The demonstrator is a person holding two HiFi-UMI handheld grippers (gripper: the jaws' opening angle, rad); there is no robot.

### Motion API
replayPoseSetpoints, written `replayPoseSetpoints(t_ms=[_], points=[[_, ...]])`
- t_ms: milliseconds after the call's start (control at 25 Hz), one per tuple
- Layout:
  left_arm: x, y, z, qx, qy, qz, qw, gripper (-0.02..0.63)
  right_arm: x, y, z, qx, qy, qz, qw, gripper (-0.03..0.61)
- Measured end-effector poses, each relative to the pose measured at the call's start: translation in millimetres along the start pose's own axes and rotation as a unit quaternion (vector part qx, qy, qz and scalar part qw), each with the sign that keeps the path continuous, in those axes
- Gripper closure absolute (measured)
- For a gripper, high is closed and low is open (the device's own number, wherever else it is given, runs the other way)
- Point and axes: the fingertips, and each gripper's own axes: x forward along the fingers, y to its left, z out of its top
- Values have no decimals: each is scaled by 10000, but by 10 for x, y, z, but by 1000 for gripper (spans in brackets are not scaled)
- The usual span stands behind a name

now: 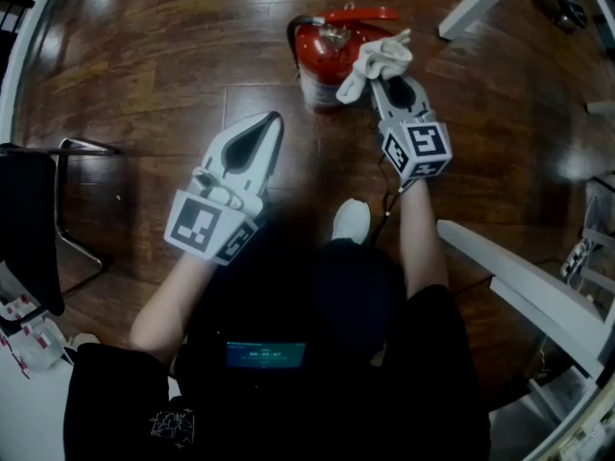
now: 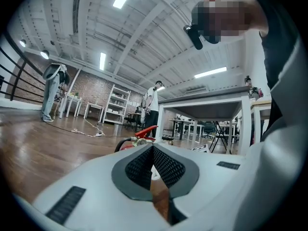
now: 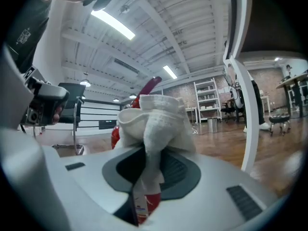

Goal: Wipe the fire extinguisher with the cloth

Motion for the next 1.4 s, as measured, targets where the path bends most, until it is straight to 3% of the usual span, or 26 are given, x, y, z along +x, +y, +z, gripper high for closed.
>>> replayPoseSetpoints(t_ms=[520,880,1120,1400], points=[[-71,80,-52,28,48,145,9999,611,271,-214,-1434,383,1346,-264,9898,485],[-84,89,-71,-10,-10,143,9999,611,319,-197,-1830,385,1768,-208,9833,485],[-67,139,-156,59,80,144,9998,611,198,-211,-1571,293,1539,-292,9872,485],[38,158,-231,86,79,-22,9999,611,-202,-148,-477,181,322,-301,9989,483]])
